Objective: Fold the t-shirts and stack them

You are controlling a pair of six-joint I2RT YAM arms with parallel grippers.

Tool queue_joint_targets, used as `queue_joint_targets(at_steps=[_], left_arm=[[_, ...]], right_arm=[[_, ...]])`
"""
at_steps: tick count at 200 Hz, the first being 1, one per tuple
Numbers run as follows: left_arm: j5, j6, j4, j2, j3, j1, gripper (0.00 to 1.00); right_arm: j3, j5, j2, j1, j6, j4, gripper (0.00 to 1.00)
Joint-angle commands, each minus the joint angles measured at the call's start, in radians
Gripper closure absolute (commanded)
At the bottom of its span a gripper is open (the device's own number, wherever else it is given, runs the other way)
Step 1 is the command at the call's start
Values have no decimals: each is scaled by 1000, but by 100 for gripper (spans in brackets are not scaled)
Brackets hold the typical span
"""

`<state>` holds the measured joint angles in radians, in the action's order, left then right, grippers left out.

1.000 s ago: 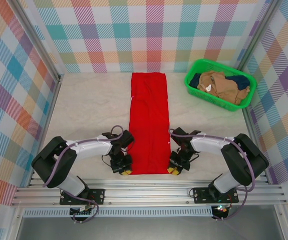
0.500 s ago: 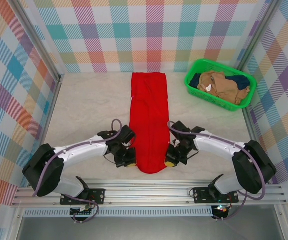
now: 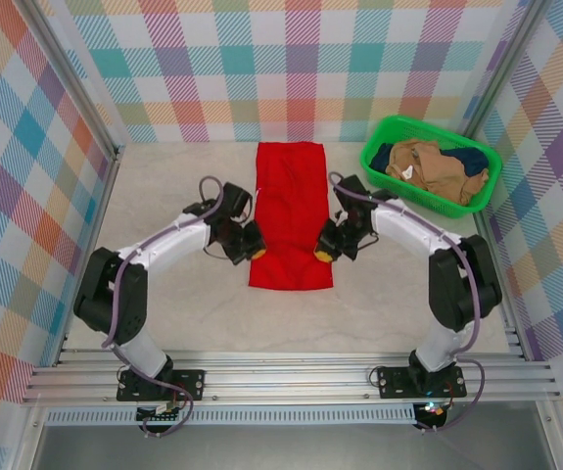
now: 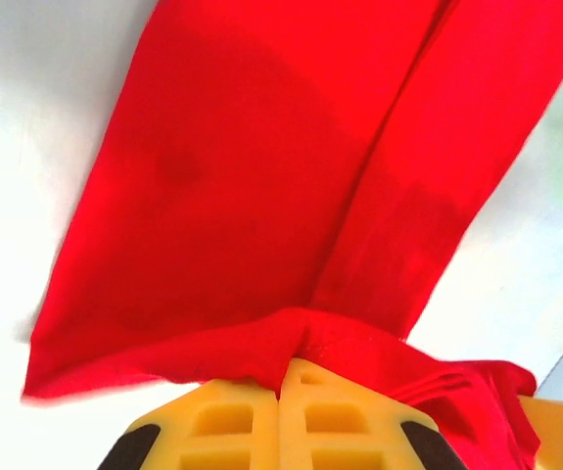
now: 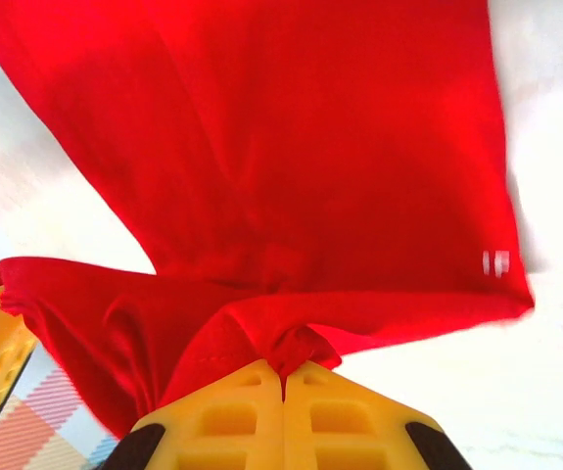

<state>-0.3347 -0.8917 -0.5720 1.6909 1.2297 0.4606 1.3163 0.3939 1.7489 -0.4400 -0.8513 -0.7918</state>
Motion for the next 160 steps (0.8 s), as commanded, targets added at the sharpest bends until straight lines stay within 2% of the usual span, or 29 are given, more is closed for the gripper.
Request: queue_joint_targets(at_steps=[1, 65, 150, 160], left_arm=[[-8, 39, 7, 79, 103, -46, 100], [-9, 92, -59, 346, 436, -121, 100], [-28, 116, -111, 541, 682, -176, 100], [-36, 124, -123, 561, 706, -181, 91]], right_arm=[[118, -19, 77, 39, 52, -52, 100], [468, -30, 342, 126, 89, -109, 100], [831, -25, 623, 171, 85, -211, 100], [869, -22, 651, 176, 97, -223, 87]])
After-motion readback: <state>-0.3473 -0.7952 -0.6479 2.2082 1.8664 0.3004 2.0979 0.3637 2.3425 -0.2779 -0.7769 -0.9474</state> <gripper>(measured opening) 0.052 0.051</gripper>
